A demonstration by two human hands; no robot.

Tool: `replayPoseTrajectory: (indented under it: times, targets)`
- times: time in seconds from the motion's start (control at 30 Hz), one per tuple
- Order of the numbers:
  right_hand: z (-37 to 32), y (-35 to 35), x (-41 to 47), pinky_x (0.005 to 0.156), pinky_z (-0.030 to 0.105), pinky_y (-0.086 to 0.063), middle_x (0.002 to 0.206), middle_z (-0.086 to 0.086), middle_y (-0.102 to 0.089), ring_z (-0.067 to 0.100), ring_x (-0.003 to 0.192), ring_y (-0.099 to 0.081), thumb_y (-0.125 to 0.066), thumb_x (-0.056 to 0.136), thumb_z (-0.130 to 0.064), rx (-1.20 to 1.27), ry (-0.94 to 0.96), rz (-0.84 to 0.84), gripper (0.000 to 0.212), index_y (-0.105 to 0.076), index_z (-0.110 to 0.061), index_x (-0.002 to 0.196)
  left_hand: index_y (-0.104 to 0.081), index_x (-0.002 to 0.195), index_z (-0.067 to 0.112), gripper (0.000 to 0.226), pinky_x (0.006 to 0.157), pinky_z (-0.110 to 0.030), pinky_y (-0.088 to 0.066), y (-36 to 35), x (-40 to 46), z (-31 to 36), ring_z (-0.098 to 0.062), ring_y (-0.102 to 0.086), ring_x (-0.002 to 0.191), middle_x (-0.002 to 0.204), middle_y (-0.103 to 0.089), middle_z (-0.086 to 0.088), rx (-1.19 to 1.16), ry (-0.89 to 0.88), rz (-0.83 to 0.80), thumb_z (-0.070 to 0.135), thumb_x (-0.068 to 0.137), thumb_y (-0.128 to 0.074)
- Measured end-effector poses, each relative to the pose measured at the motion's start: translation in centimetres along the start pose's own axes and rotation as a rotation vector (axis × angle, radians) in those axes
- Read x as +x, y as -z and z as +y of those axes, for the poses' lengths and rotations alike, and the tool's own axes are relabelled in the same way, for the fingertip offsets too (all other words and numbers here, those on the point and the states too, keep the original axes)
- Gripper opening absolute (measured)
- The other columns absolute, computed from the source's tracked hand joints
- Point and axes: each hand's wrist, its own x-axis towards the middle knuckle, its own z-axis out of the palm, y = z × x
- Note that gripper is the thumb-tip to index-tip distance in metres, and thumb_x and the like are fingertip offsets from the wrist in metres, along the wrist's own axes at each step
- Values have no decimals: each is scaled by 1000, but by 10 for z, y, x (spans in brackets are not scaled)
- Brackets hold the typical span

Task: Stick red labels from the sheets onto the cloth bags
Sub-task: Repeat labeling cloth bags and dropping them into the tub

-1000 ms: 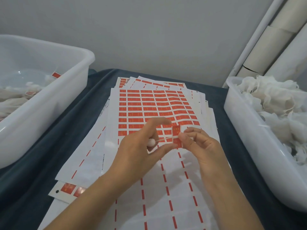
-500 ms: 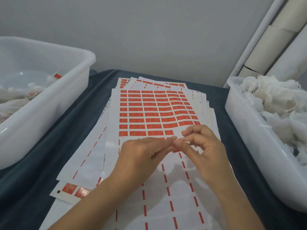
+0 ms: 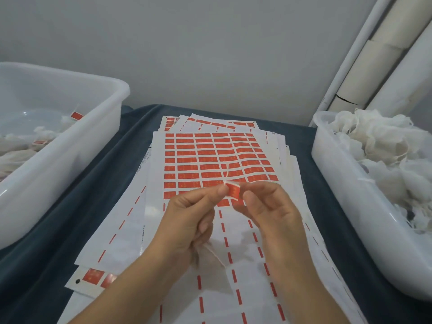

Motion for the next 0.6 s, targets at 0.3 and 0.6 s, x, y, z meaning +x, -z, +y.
replayPoseTrajectory:
  times: [0.3, 0.6]
  targets:
    - [4, 2, -1, 65, 13, -52, 85, -15, -73, 9, 82, -70, -68, 60, -40, 90, 64, 44, 24, -69, -28, 81, -77, 80, 20, 34, 33, -17, -29, 0, 0, -3, -7, -28, 30, 36, -40, 1, -30, -27, -60, 42, 56, -69]
    - [4, 3, -1, 65, 11, -51, 83, -18, -72, 7, 81, -70, -64, 65, -36, 69, 75, 33, 20, -67, -26, 82, -77, 82, 22, 33, 34, -15, -29, -1, -1, -5, -7, -30, 30, 37, -42, 1, -15, -29, -80, 42, 57, -69]
